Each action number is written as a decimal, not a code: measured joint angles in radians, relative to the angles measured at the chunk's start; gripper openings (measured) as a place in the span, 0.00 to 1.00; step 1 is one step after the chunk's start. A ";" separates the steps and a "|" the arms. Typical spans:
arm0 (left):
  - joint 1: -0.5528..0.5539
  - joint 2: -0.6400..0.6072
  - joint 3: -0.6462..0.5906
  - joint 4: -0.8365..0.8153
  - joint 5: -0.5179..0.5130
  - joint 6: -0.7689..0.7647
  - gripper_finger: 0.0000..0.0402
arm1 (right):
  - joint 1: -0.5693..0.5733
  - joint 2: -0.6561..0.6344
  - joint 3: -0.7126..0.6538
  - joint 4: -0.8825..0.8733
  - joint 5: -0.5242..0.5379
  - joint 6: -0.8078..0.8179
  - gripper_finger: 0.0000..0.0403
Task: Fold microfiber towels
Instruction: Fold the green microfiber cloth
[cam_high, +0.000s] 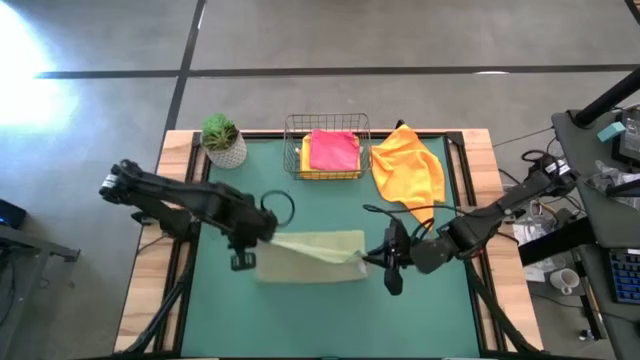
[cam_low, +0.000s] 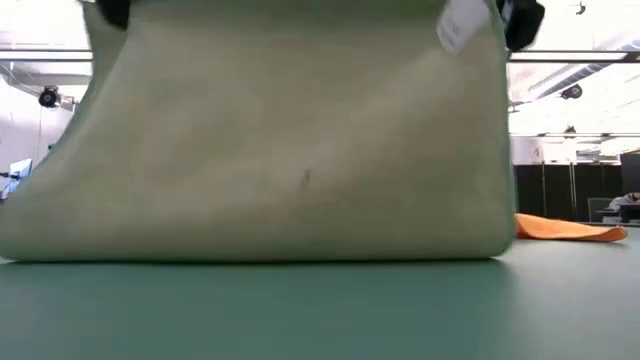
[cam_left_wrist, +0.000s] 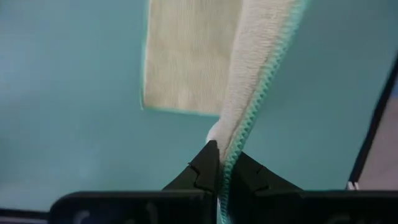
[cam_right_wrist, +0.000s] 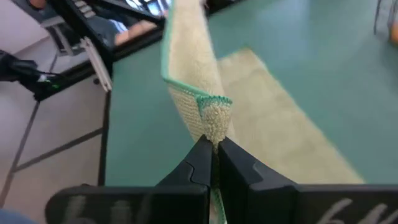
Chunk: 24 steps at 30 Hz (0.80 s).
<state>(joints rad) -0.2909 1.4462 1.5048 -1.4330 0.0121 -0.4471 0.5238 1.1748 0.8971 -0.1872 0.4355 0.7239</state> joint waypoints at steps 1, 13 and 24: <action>-0.014 0.011 -0.025 0.016 0.005 -0.029 0.00 | 0.004 0.006 -0.011 -0.001 -0.003 0.023 0.02; -0.157 0.082 -0.124 0.176 0.118 -0.149 0.00 | 0.008 0.129 -0.048 0.065 -0.099 0.071 0.02; -0.150 0.014 -0.123 0.207 0.202 -0.252 0.00 | -0.022 0.111 -0.038 0.066 -0.162 0.052 0.02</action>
<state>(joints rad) -0.4412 1.4597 1.3823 -1.2264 0.2143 -0.6991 0.5020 1.2861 0.8593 -0.1214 0.2737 0.7759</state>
